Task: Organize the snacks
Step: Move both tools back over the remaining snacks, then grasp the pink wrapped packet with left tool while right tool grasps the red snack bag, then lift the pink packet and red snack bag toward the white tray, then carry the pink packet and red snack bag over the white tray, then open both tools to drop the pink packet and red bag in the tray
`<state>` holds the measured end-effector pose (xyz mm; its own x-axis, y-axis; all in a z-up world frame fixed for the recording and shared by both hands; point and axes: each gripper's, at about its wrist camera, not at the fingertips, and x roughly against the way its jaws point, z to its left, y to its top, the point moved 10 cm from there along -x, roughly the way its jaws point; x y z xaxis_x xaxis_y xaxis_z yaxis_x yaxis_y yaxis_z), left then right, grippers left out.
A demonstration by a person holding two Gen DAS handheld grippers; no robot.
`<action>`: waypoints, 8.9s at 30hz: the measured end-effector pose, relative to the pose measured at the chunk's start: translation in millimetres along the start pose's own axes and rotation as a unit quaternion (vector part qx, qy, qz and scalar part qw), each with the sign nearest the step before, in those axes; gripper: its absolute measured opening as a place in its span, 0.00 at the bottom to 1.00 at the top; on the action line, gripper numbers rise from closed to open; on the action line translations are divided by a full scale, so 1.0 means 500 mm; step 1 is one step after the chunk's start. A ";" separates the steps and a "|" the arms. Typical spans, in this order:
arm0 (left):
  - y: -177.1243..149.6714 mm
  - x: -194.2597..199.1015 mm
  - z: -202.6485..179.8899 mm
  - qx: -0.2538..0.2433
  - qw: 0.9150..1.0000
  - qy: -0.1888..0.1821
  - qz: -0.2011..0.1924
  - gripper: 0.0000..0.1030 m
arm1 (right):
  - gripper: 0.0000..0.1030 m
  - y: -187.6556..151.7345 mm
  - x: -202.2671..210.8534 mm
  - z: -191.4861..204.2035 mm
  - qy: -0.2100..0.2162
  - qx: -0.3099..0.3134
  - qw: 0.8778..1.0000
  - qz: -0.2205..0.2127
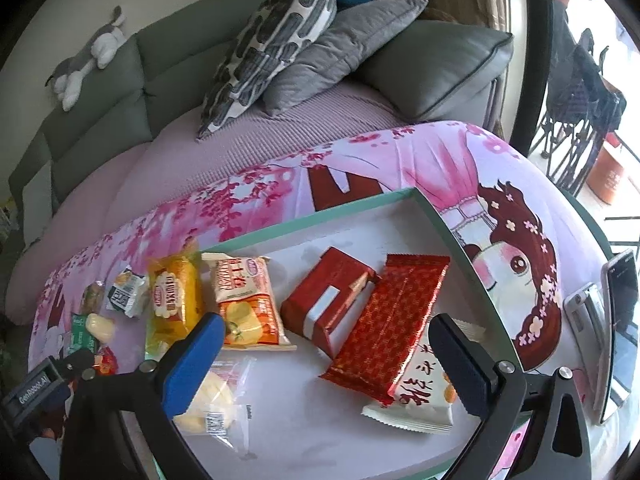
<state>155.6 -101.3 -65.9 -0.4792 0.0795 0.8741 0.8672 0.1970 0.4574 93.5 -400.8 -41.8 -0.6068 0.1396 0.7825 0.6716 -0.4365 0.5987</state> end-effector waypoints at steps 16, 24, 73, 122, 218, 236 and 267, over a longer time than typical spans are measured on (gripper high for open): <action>0.050 0.033 0.130 0.016 0.998 0.038 -0.052 1.00 | 1.00 -0.011 0.017 0.147 0.078 0.030 0.996 -0.014; 0.080 0.062 0.190 -0.001 0.995 0.062 -0.083 1.00 | 1.00 -0.044 0.027 0.268 0.112 0.090 0.990 -0.012; 0.138 -0.051 0.295 0.028 0.999 0.002 -0.019 1.00 | 0.83 -0.186 -0.135 0.575 0.136 0.112 0.979 0.101; 0.083 -0.147 0.274 0.054 0.996 -0.051 0.050 0.57 | 0.54 -0.278 -0.108 0.488 0.117 0.152 0.972 0.135; -0.069 0.133 -0.308 -0.222 0.944 -0.241 -0.038 0.39 | 0.52 0.003 0.044 -0.042 0.039 -0.148 0.988 -0.009; -0.078 0.057 -0.357 -0.242 0.943 -0.222 -0.049 0.39 | 0.52 -0.033 -0.025 -0.053 0.037 -0.151 0.987 0.038; -0.080 0.023 -0.355 -0.233 0.951 -0.202 -0.021 0.67 | 0.57 -0.044 -0.046 -0.050 0.008 -0.132 0.989 0.064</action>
<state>139.6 -281.5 -45.3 -0.4466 0.4678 0.7627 0.7672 -0.2384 0.5955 82.1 -416.5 -77.0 -0.5317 0.0548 0.8451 0.6101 -0.6673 0.4272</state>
